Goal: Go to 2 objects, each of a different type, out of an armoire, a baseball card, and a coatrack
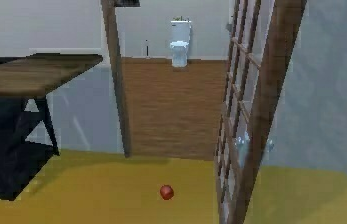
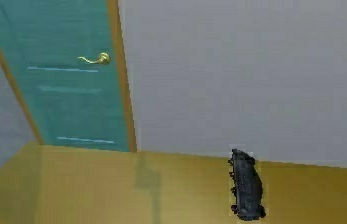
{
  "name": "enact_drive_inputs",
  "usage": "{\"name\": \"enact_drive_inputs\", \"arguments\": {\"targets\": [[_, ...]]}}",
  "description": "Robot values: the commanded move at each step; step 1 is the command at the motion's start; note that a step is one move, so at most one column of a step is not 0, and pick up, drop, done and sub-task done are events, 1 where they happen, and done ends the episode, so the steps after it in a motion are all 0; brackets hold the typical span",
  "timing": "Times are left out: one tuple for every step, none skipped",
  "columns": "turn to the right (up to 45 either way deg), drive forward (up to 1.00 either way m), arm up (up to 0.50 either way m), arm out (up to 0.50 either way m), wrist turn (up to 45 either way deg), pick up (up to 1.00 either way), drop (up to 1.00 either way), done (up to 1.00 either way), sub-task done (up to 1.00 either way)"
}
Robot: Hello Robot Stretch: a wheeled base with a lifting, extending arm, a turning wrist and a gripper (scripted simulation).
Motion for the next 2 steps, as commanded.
{"name": "enact_drive_inputs", "arguments": {"targets": [[0.0,1.00,0.00,0.00,0.0,0.00,0.00,0.00,0.00],[-3.0,0.00,0.00,0.00,0.0,0.00,0.00,0.00,0.00]]}}
